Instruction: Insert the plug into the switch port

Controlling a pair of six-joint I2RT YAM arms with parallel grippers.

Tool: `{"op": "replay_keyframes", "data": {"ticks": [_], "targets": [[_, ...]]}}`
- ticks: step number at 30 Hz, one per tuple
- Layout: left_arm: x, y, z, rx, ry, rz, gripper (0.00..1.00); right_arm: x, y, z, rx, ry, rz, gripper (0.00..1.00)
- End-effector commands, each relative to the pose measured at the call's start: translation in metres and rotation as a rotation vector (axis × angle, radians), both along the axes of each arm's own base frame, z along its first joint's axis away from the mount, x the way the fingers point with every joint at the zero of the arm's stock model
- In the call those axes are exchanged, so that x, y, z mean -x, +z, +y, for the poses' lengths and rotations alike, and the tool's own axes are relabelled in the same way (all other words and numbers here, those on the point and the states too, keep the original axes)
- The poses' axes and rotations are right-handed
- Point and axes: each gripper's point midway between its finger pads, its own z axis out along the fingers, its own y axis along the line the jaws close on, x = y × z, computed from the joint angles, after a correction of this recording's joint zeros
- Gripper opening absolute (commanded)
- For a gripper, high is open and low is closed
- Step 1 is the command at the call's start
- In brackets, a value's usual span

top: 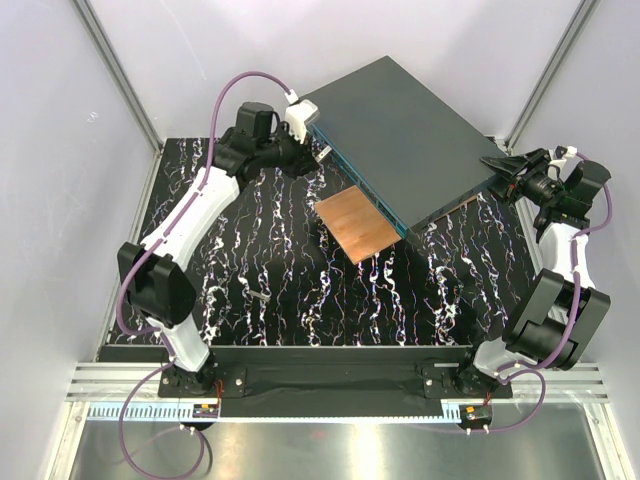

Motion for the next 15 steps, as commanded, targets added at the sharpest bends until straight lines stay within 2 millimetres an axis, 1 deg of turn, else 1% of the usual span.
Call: {"op": "replay_keyframes", "data": {"ticks": [1,11,12,15], "targets": [[-0.004,0.094,-0.004,0.113,-0.020,-0.269,0.00,-0.007,-0.003,0.005,0.036,0.000,-0.015,0.00],[-0.014,0.072,-0.008,0.063,-0.030,-0.221,0.00,-0.008,-0.004,0.005,0.042,0.003,-0.013,0.00],[-0.016,0.066,-0.008,0.049,-0.028,-0.197,0.00,-0.007,-0.003,0.005,0.043,0.003,-0.014,0.00],[-0.017,0.059,-0.009,0.033,-0.033,-0.186,0.00,-0.008,-0.005,0.004,0.040,0.003,-0.009,0.00]]}}
